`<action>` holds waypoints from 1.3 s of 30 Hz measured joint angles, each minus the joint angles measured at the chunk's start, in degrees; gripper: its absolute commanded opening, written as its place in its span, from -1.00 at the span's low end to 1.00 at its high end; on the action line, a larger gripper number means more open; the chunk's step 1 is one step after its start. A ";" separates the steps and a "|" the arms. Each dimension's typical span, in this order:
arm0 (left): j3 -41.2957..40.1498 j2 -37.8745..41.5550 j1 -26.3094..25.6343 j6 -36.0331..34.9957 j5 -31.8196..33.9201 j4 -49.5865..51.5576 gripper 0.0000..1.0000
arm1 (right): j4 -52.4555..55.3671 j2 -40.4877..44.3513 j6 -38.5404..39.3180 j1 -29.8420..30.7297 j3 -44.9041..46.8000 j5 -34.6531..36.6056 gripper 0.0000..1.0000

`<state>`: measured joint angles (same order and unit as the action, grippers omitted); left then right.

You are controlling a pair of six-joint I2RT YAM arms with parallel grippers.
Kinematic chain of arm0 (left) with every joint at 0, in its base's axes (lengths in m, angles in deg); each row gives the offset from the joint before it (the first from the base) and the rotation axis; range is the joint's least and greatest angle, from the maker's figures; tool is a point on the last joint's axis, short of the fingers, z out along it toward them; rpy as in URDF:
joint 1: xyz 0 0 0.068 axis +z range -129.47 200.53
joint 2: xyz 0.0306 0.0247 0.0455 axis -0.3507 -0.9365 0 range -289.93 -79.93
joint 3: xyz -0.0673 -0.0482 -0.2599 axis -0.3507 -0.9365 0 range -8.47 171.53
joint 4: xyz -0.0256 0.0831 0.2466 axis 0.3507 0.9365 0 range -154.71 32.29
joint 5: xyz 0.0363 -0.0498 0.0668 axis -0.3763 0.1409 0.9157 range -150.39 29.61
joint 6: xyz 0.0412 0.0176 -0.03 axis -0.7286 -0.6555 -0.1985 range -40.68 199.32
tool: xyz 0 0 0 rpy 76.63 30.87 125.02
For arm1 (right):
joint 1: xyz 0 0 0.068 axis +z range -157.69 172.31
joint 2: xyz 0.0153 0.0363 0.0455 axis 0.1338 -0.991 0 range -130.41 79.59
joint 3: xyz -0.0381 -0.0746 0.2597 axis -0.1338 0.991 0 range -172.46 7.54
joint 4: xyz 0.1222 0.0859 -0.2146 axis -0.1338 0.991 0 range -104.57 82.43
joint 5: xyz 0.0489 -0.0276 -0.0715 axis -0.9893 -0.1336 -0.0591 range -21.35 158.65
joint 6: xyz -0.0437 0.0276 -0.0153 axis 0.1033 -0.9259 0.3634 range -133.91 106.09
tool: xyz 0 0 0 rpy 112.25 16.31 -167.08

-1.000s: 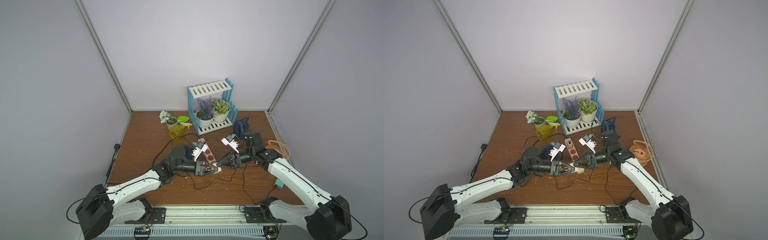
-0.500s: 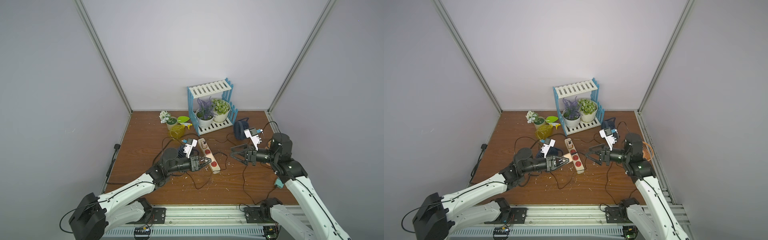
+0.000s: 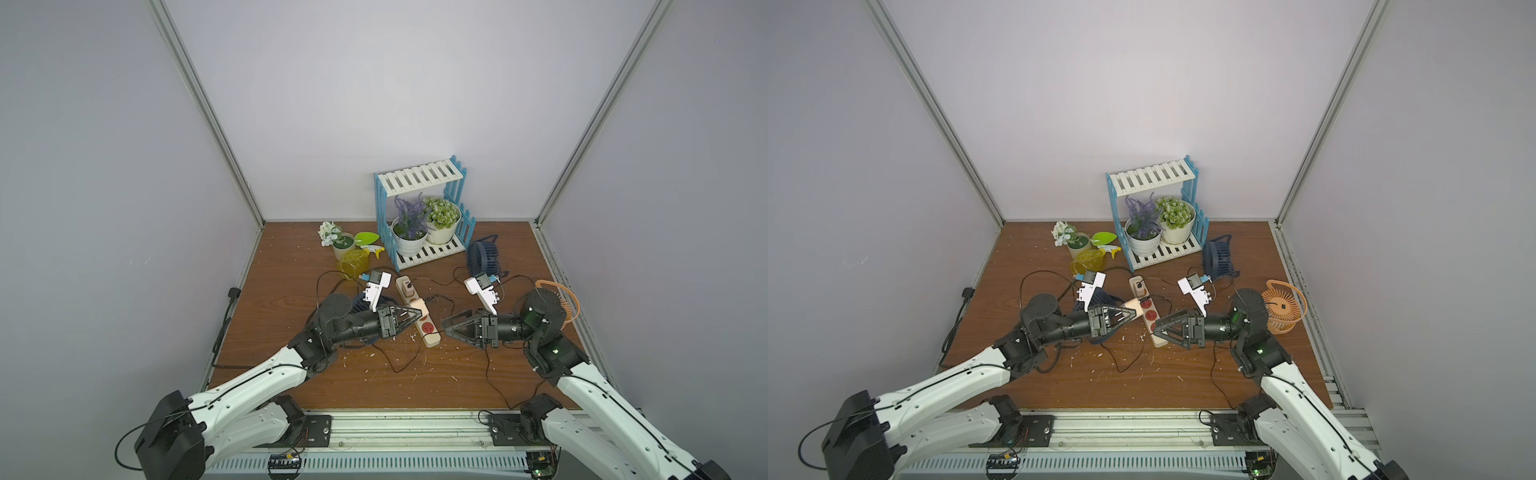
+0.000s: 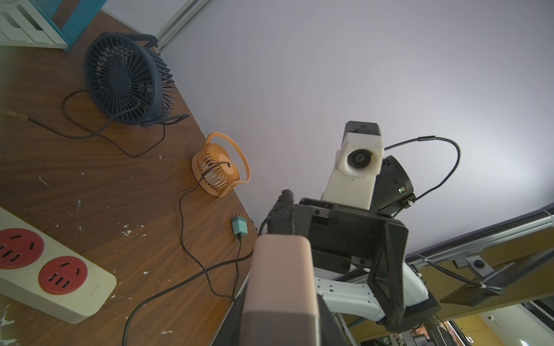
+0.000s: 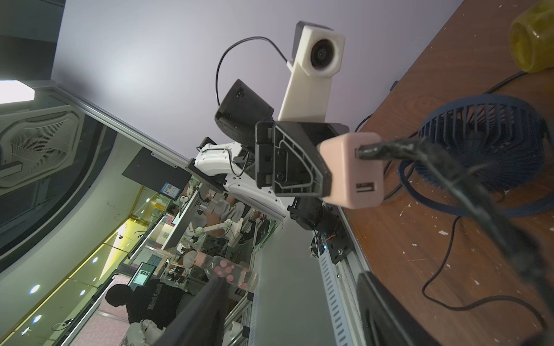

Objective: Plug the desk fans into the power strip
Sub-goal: Pick up the plug from the center of the board.

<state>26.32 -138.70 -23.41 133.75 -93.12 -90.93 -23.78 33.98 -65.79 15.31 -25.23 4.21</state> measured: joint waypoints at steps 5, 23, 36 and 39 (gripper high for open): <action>0.31 -0.02 0.00 0.98 -2.36 -0.96 -1.00 | -8.66 -6.71 -3.19 0.09 0.02 2.05 0.40; 1.11 -2.21 -0.02 3.63 -7.52 -5.62 -1.00 | -19.23 -12.11 -8.22 4.28 -2.64 2.93 -0.07; 1.27 -2.99 -0.46 3.69 -9.07 -7.39 -1.00 | -26.01 -13.99 -13.77 5.68 -2.62 4.81 -0.31; 1.33 -3.23 -0.46 3.67 -9.35 -7.58 -1.00 | -25.97 -13.99 -13.77 5.90 -2.58 4.92 -0.49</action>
<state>27.65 -141.93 -23.87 137.42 -102.48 -98.51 -49.75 19.99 -79.56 21.21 -27.81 9.13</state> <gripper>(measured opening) 0.299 0.430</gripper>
